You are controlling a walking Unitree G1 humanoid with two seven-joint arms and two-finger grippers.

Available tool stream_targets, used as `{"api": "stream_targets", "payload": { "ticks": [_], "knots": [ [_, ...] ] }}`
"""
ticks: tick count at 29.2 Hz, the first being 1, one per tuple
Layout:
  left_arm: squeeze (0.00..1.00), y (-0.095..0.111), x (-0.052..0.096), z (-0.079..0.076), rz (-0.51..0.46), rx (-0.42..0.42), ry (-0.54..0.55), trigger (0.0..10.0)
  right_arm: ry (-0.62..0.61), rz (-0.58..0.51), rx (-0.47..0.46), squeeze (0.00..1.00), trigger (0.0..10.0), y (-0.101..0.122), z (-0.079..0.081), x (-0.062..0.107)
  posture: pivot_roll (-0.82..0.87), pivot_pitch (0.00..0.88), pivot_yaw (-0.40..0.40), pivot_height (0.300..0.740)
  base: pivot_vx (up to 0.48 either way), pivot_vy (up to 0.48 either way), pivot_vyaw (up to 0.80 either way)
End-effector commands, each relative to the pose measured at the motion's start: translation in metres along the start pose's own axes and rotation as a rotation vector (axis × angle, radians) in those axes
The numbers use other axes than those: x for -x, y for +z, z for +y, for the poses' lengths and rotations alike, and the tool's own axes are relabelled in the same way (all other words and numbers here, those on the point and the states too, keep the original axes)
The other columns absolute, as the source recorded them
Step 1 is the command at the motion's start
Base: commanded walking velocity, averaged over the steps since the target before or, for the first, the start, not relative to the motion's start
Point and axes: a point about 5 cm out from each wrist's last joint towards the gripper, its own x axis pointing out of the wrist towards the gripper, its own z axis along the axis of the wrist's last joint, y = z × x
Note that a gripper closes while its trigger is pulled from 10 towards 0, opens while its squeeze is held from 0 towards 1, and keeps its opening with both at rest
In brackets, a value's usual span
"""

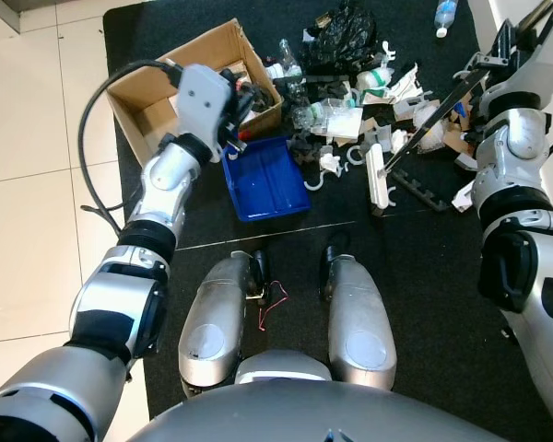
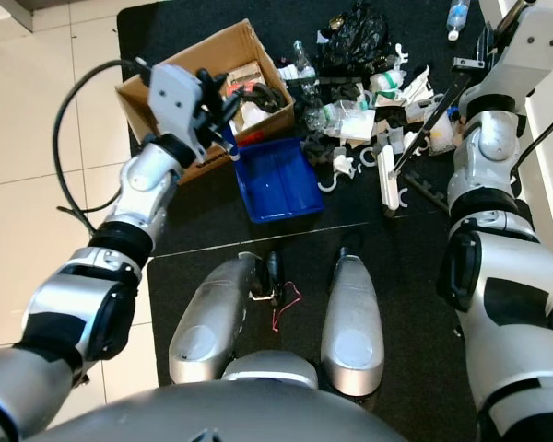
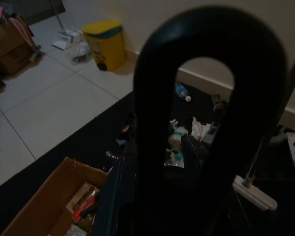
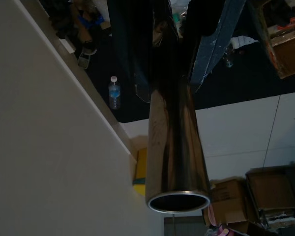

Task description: Sweep floor

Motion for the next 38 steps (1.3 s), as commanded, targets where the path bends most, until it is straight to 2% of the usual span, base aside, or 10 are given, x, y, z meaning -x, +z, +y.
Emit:
{"api": "stream_targets", "payload": {
  "ticks": [1,5,11,16,21,27,30,31,36,38],
  "knots": [
    [0.0,-0.008,0.001,-0.012,0.044,0.0,-0.053,10.0,0.008,0.044,-0.014,0.0,10.0,-0.008,0.003,0.003,0.05,0.277,0.07,0.74,0.0,0.0,0.0],
    [0.0,-0.02,0.007,-0.024,0.109,-0.036,-0.158,10.0,0.023,0.054,-0.017,0.0,10.0,-0.011,0.008,0.005,0.03,0.273,0.076,0.74,0.0,0.0,0.0],
    [0.0,-0.023,0.006,-0.03,0.113,-0.038,-0.153,10.0,0.022,0.055,-0.018,0.0,10.0,-0.011,0.006,0.005,0.04,0.277,0.072,0.74,0.0,0.0,0.0],
    [0.0,-0.012,-0.007,-0.043,0.045,-0.009,-0.137,10.0,0.024,0.058,-0.023,0.0,10.0,-0.012,0.008,0.005,0.03,0.285,0.063,0.74,0.0,0.0,0.0],
    [0.0,-0.003,-0.018,-0.052,0.006,0.035,-0.14,10.0,0.057,0.064,-0.064,0.0,10.0,-0.014,0.021,0.005,0.02,0.282,0.059,0.74,0.0,0.0,0.0],
    [0.0,-0.01,-0.013,-0.053,0.041,0.029,-0.144,10.0,0.133,0.068,-0.166,0.0,10.0,-0.017,0.05,0.006,0.02,0.274,0.062,0.74,0.0,0.0,0.0],
    [0.0,-0.017,-0.006,-0.054,0.064,0.024,-0.152,10.0,0.208,0.068,-0.253,0.0,10.0,-0.016,0.081,0.007,0.03,0.271,0.06,0.74,0.0,0.0,0.0],
    [0.0,-0.017,-0.006,-0.054,0.064,0.024,-0.152,10.0,0.208,0.068,-0.253,0.0,10.0,-0.016,0.081,0.007,0.03,0.271,0.06,0.74,0.0,0.0,0.0],
    [0.0,-0.02,-0.004,-0.052,0.073,0.024,-0.141,10.0,0.352,0.078,-0.382,0.0,10.0,-0.012,0.125,0.013,0.04,0.268,0.058,0.74,0.0,0.0,0.0],
    [0.0,-0.02,-0.003,-0.052,0.075,0.025,-0.14,10.0,0.39,0.079,-0.404,0.0,10.0,-0.011,0.133,0.015,0.04,0.265,0.055,0.74,0.0,0.0,0.0]
  ]
}}
